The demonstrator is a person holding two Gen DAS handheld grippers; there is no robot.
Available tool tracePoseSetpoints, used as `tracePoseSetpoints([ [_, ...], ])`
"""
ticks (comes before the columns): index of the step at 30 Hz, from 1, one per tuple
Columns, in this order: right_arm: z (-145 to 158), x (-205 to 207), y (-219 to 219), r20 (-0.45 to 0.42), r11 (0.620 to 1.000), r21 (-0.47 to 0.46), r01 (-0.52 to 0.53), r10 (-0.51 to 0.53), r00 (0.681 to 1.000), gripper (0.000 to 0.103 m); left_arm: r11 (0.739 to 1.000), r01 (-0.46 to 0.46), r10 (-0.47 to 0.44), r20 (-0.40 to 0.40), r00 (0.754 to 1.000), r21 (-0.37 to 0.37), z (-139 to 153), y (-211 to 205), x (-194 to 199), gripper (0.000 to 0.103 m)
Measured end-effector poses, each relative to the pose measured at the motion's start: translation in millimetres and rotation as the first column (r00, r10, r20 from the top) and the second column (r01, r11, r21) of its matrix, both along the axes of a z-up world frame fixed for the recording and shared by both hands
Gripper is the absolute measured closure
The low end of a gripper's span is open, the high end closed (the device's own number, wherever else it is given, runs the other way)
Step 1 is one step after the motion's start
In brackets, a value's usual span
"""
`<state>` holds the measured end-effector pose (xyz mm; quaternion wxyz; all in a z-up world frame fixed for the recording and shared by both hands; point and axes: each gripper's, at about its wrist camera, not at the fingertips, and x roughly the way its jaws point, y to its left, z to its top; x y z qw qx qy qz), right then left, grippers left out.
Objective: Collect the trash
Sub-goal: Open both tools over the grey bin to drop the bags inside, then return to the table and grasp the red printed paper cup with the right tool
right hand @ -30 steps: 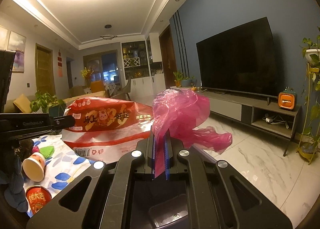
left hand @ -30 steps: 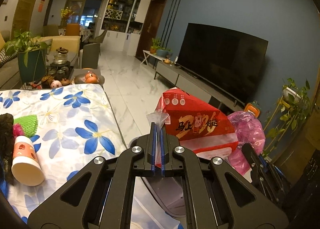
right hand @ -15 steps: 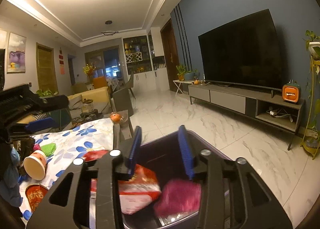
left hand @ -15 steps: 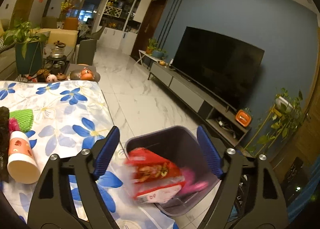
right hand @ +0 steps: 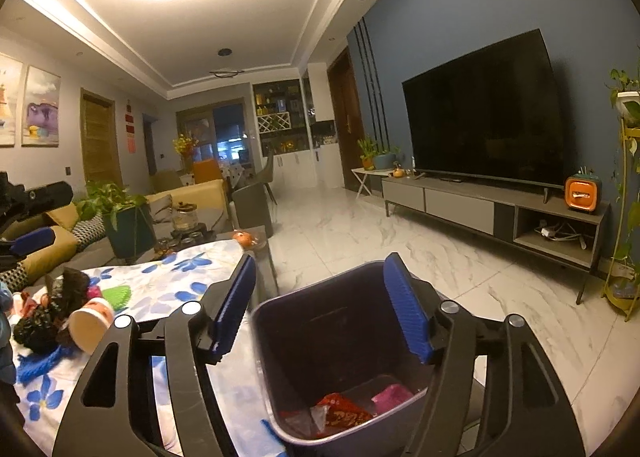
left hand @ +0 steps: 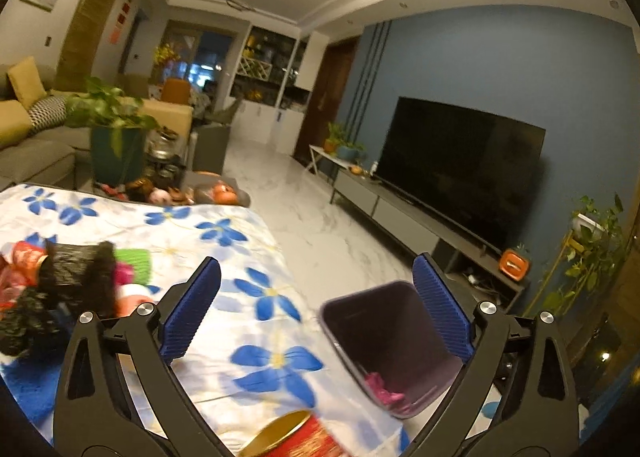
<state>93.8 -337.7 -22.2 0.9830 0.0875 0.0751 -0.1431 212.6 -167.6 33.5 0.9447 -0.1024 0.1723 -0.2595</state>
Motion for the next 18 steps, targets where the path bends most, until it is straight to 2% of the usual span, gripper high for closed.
tracePoseSetpoints([
  [5, 0.6, -13.3, 22.0, 0.013, 0.999, -0.011, -0.044, 0.044, 0.999, 0.028, 0.997, -0.081, 0.081, 0.006, 0.997, 0.009, -8.9, 39.8, -15.8, 0.007],
  [10, -1.4, -26.8, 48.9, 0.022, 0.991, -0.021, -0.135, 0.136, 0.991, 0.019, 0.985, -0.170, 0.171, -0.015, 0.985, 0.015, -25.7, 78.6, -32.6, 0.007],
  [14, -9.8, -31.6, 72.3, 0.019, 0.972, -0.020, -0.232, 0.232, 0.972, 0.015, 0.971, -0.236, 0.237, -0.016, 0.971, 0.027, -37.5, 108.1, -49.2, 0.007],
  [18, -28.0, -24.2, 98.1, -0.027, 0.946, -0.008, -0.324, 0.324, 0.946, 0.013, 0.949, -0.314, 0.314, 0.003, 0.950, 0.032, -50.0, 139.1, -72.6, 0.007],
])
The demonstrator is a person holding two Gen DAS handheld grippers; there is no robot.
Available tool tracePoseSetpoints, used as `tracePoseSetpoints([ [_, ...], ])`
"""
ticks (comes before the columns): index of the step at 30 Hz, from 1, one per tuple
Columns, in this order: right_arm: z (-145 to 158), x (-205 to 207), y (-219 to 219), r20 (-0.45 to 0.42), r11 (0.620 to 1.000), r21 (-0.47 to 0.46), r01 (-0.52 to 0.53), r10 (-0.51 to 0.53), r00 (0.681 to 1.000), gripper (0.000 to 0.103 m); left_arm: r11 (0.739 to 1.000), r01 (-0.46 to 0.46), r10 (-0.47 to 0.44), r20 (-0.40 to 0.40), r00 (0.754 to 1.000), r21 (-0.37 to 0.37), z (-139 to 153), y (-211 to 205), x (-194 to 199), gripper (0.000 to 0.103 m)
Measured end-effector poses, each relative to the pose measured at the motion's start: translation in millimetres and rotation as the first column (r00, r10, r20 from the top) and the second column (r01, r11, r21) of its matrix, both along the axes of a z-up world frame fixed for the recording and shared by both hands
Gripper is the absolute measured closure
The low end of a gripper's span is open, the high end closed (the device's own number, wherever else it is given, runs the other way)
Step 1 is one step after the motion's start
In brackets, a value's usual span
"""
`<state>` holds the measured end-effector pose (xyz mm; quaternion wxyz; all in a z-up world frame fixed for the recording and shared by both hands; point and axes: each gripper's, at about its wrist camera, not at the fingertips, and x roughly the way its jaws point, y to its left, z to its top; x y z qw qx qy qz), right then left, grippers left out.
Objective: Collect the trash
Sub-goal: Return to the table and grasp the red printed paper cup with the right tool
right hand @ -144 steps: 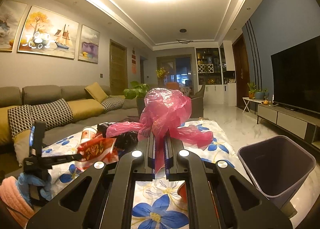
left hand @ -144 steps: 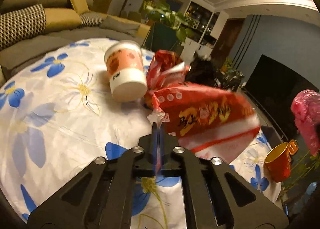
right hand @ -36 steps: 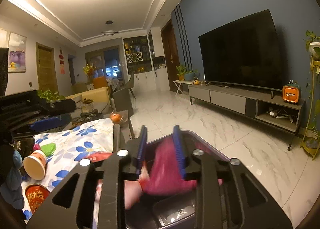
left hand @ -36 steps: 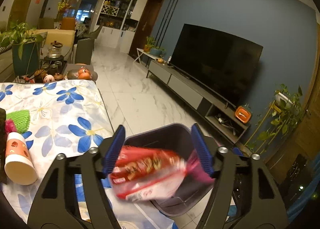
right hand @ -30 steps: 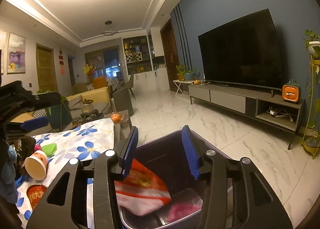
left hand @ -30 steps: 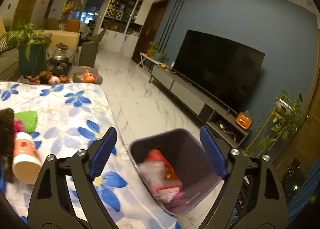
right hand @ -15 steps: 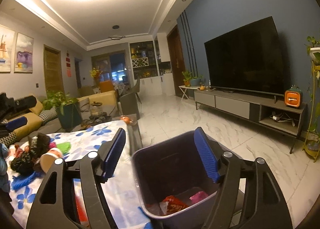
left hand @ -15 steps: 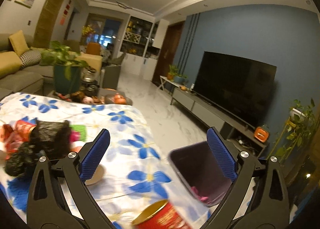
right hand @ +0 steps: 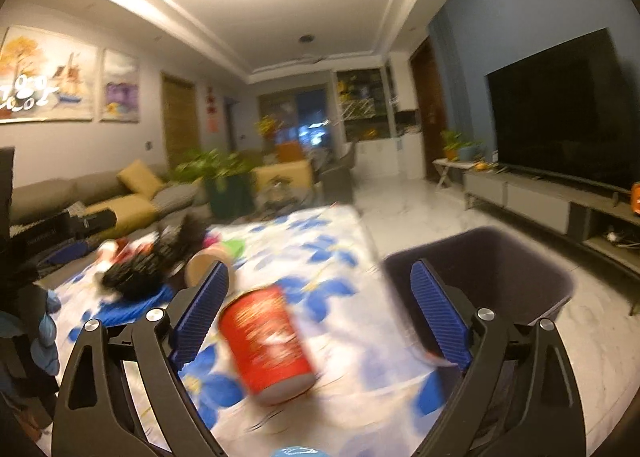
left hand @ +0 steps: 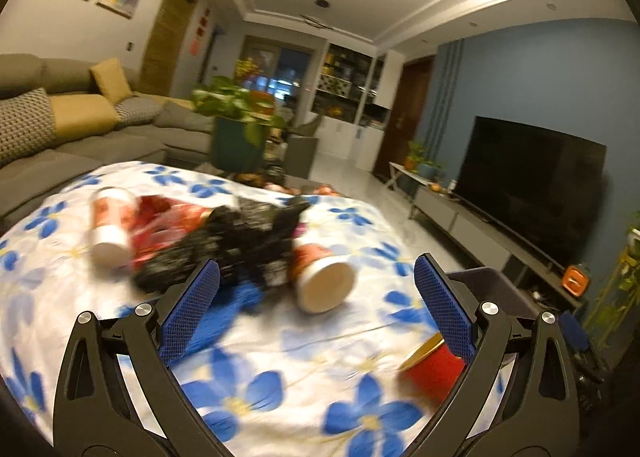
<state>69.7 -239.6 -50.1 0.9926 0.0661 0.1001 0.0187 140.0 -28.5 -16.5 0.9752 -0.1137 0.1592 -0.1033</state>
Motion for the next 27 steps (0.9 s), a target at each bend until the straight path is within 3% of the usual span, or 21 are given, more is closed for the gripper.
tracePoseSetpoints([
  [7, -28.7, 15.4, 26.4, -0.063, 0.999, -0.012, -0.052, 0.051, 0.997, 0.013, 0.996, -0.077, 0.077, 0.005, 0.997, 0.042, -18.2, 32.8, -27.6, 0.007],
  [21, -50.5, 39.6, 37.7, -0.118, 0.997, 0.001, -0.077, 0.076, 0.990, 0.013, 0.990, -0.138, 0.138, -0.065, 0.988, -0.003, -42.4, 72.1, -29.0, 0.007],
  [27, -54.5, 41.9, 39.9, -0.126, 0.996, -0.008, -0.089, 0.088, 0.988, 0.031, 0.989, -0.147, 0.148, -0.072, 0.986, 0.018, -48.3, 72.1, -22.5, 0.007],
])
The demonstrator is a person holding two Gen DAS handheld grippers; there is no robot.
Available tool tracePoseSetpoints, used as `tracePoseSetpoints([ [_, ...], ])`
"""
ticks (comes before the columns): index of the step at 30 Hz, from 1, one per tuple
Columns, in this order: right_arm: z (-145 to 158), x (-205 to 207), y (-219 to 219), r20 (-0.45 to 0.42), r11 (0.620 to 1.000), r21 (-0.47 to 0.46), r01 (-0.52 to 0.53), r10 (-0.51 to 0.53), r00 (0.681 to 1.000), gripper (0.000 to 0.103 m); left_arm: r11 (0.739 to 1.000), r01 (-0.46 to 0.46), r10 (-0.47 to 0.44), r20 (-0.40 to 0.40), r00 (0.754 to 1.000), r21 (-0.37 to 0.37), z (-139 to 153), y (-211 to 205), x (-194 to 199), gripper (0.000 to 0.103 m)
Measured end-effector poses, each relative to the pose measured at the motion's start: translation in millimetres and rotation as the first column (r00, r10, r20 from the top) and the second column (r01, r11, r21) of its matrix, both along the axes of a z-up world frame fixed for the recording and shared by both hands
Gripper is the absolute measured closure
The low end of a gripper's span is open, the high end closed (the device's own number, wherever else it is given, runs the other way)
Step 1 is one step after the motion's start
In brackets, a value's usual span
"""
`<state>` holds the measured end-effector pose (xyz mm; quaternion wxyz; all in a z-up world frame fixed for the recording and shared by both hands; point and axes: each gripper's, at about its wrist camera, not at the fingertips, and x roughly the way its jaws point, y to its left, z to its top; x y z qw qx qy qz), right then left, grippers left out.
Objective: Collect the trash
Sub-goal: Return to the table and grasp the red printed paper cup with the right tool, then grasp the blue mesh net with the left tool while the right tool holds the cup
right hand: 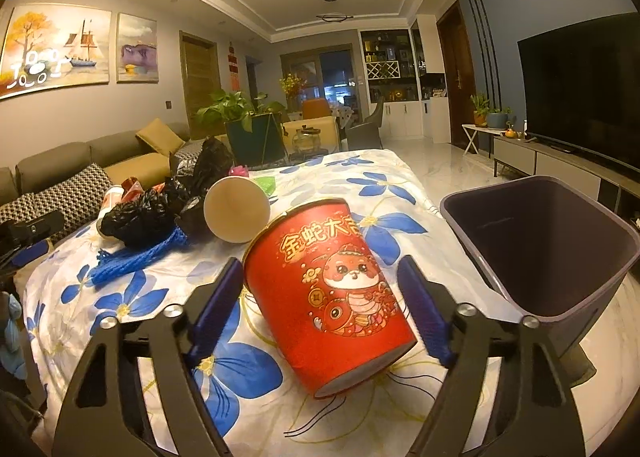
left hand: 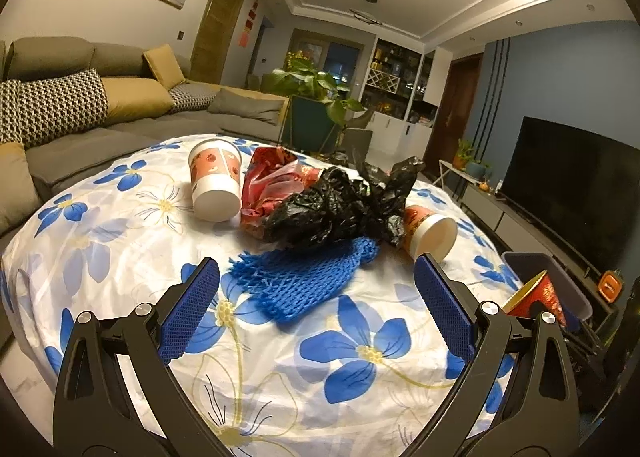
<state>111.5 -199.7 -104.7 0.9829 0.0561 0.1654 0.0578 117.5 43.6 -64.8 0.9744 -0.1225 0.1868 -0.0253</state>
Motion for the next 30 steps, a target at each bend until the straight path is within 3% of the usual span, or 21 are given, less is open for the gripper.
tracePoseSetpoints([
  [1, -0.7, -0.7, -0.3, 0.000, 1.000, -0.001, 0.000, 0.000, 1.000, 0.037, 1.000, -0.002, 0.002, -0.003, 1.000, -0.002, -1.9, 0.9, 1.7, 0.007],
  [7, -0.3, -4.9, 0.3, 0.014, 1.000, -0.011, -0.001, 0.001, 1.000, 0.045, 1.000, -0.012, 0.012, -0.016, 1.000, 0.016, -11.2, 3.3, 11.4, 0.007],
  [14, 0.3, -4.4, 1.7, 0.017, 1.000, -0.016, 0.002, -0.002, 1.000, 0.046, 0.999, 0.015, -0.012, -0.074, 0.997, 0.040, -28.9, 11.8, 33.2, 0.007],
  [19, 0.2, -3.2, 2.2, 0.016, 1.000, -0.006, 0.000, 0.000, 1.000, 0.046, 0.998, 0.040, -0.034, -0.142, 0.989, 0.043, -41.0, 16.8, 52.7, 0.016],
  [22, 0.0, -1.8, 3.2, 0.015, 1.000, 0.003, -0.001, 0.001, 1.000, 0.045, 0.997, 0.065, -0.057, -0.205, 0.977, 0.030, -49.8, 18.0, 65.0, 0.037],
  [23, 0.2, -1.2, 3.3, 0.015, 1.000, 0.005, -0.003, 0.003, 1.000, 0.045, 0.997, 0.062, -0.053, -0.208, 0.977, 0.035, -51.3, 18.3, 66.2, 0.040],
  [25, -0.3, 0.3, 3.5, 0.014, 1.000, 0.011, -0.007, 0.006, 1.000, 0.045, 0.996, 0.077, -0.067, -0.203, 0.977, 0.039, -50.6, 17.6, 66.2, 0.061],
  [30, -0.5, 1.7, 3.2, 0.007, 1.000, 0.024, -0.019, 0.019, 1.000, 0.045, 0.993, 0.103, -0.089, -0.209, 0.974, 0.053, -50.4, 12.0, 66.2, 0.093],
])
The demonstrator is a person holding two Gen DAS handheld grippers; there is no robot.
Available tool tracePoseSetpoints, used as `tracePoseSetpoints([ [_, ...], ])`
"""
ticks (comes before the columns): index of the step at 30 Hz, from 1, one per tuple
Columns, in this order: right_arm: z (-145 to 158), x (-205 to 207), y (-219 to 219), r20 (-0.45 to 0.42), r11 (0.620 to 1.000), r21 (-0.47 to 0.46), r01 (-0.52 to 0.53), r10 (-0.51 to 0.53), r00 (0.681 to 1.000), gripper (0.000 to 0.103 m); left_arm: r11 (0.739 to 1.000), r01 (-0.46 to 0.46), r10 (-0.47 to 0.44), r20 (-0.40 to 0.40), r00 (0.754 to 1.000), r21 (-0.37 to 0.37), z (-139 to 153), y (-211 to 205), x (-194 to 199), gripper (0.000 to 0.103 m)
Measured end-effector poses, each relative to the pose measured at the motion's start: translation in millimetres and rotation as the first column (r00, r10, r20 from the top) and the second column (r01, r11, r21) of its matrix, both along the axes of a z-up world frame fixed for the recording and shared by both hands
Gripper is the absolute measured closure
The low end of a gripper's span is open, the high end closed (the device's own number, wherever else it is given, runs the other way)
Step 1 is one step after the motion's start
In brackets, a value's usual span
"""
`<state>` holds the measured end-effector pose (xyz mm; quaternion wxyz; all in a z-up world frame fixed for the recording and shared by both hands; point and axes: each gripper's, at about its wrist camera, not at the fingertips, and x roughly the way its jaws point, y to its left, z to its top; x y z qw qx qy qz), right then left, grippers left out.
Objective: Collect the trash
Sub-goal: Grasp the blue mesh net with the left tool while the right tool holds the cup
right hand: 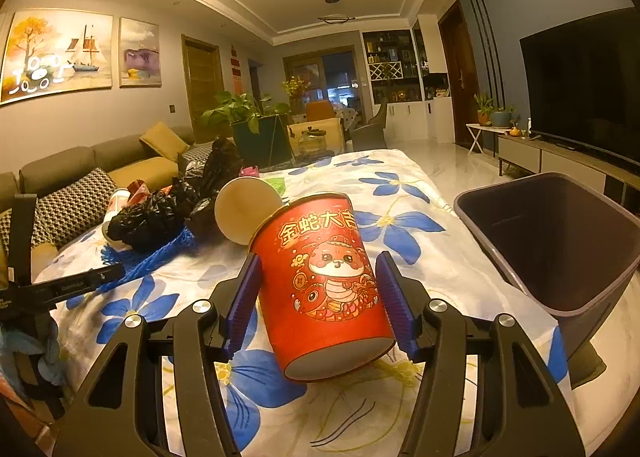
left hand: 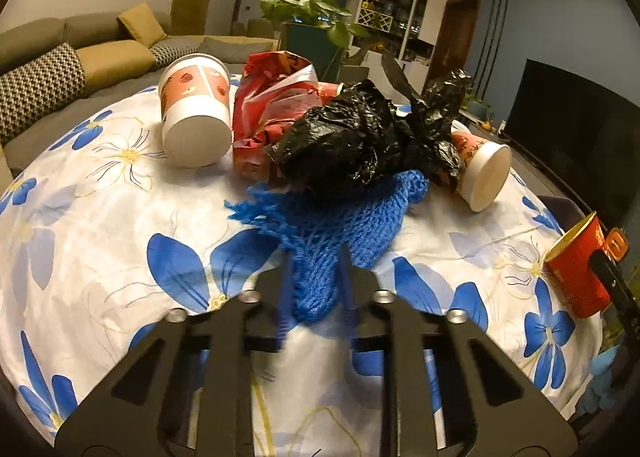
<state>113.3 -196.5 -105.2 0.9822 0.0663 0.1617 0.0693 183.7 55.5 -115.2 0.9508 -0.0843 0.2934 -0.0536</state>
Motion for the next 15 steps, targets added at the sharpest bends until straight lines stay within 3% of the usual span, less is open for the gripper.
tracePoseSetpoints([
  [1, 0.3, 0.3, 1.1, -0.002, 1.000, 0.000, 0.000, 0.000, 1.000, 0.045, 1.000, 0.002, -0.002, 0.003, 1.000, 0.001, 0.6, -0.8, -1.4, 0.100],
  [7, -0.9, 3.0, 2.7, -0.018, 1.000, 0.006, -0.022, 0.022, 1.000, 0.045, 0.998, 0.031, -0.031, 0.010, 0.999, -0.059, 6.4, -4.2, -14.7, 0.100],
  [15, 0.9, 3.6, 1.0, -0.017, 1.000, 0.016, -0.026, 0.026, 1.000, 0.046, 0.989, 0.127, -0.118, 0.118, 0.986, -0.073, 46.3, -25.0, -50.8, 0.101],
])
